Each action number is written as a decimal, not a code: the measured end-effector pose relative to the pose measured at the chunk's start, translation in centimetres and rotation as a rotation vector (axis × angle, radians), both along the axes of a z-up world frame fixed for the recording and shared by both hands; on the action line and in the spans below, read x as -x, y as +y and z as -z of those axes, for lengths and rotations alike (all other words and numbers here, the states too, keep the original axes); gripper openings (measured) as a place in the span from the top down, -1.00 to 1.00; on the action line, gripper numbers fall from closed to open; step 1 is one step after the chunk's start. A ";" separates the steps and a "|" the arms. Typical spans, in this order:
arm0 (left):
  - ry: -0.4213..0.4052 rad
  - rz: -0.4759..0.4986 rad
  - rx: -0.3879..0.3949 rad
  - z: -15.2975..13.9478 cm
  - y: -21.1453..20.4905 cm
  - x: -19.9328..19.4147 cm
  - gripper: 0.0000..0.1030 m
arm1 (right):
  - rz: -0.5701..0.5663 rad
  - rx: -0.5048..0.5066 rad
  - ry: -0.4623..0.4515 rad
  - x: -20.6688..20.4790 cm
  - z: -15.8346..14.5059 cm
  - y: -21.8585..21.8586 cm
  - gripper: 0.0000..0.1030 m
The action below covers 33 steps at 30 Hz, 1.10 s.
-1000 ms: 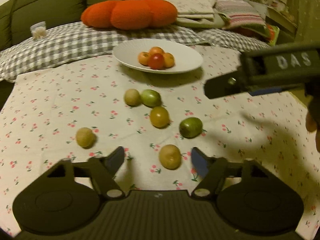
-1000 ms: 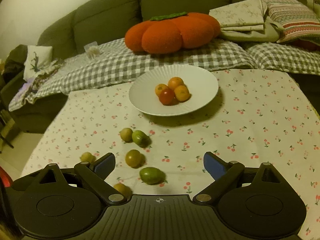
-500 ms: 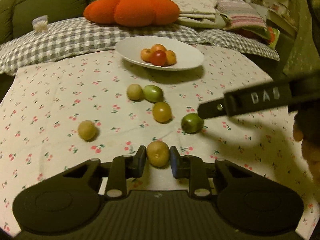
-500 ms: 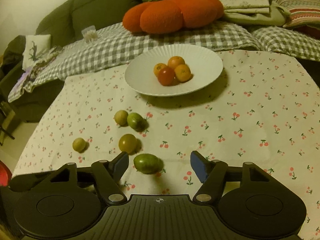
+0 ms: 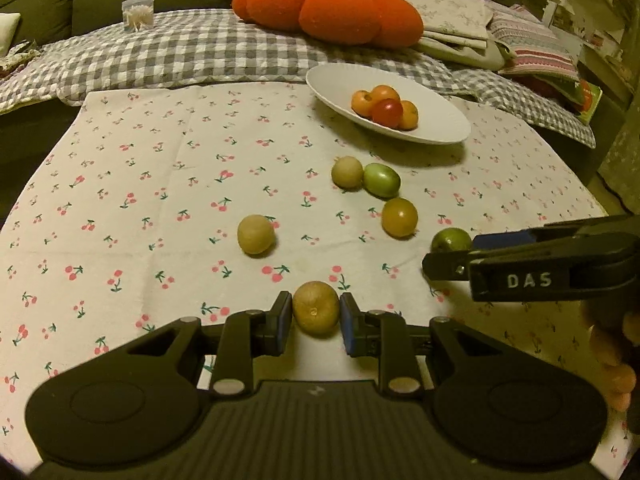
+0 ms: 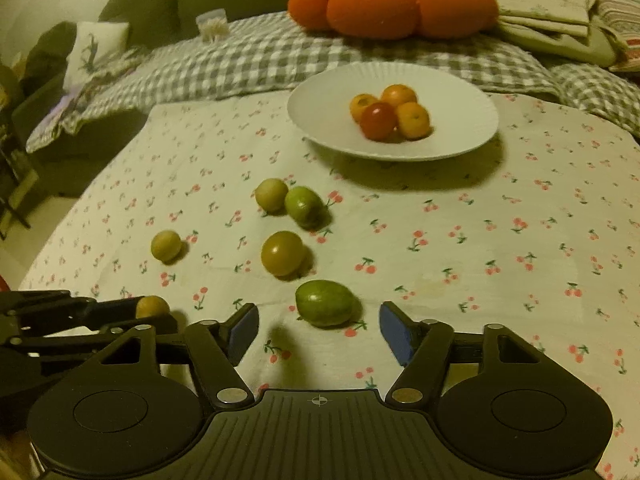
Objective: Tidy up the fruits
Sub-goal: 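Grasp a pale yellow fruit with the left tool while the right tool grasps a green fruit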
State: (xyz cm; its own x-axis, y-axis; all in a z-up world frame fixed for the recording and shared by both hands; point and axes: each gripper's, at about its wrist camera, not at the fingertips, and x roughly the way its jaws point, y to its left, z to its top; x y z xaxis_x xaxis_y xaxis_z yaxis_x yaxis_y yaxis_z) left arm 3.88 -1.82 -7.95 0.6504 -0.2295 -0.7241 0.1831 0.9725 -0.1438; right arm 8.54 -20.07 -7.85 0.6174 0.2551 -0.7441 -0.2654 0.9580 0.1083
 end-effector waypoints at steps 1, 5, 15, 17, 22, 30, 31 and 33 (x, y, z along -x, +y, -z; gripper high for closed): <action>0.002 -0.004 0.004 -0.1 0.1 -0.1 0.54 | 0.001 0.005 -0.001 -0.1 0.2 0.1 -0.15; 0.003 -0.004 0.008 -0.1 0.1 -0.1 0.54 | -0.007 0.024 -0.020 -0.3 0.4 0.6 0.03; -0.003 -0.008 0.021 -0.7 -0.2 -0.5 0.54 | 0.022 0.024 -0.027 -0.3 -0.2 0.6 0.36; -0.003 -0.007 0.025 -0.7 -0.4 -0.5 0.54 | 0.023 0.012 -0.026 -0.2 -0.5 0.6 0.36; -0.013 -0.009 0.033 -1.3 -0.5 -0.6 0.54 | 0.016 -0.021 -0.041 0.3 -1.6 0.5 0.36; -0.031 -0.014 0.049 -2.2 -0.8 -1.1 0.54 | 0.017 -0.080 -0.062 0.8 -3.3 -0.2 0.36; -0.034 -0.014 0.050 -2.3 -0.9 -1.1 0.54 | 0.017 -0.080 -0.067 0.8 -3.4 -0.3 0.36; -0.040 -0.012 0.054 -2.6 -1.1 -1.2 0.54 | 0.018 -0.091 -0.073 0.9 -3.8 -0.4 0.36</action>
State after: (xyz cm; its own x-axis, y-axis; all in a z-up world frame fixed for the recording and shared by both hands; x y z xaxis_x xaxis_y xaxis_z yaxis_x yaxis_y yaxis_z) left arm 5.13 -2.92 -5.34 0.6812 -0.2594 -0.6845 0.1781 0.9657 -0.1888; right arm 7.62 -20.50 -4.06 0.6743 0.3082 -0.6711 -0.2588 0.9497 0.1762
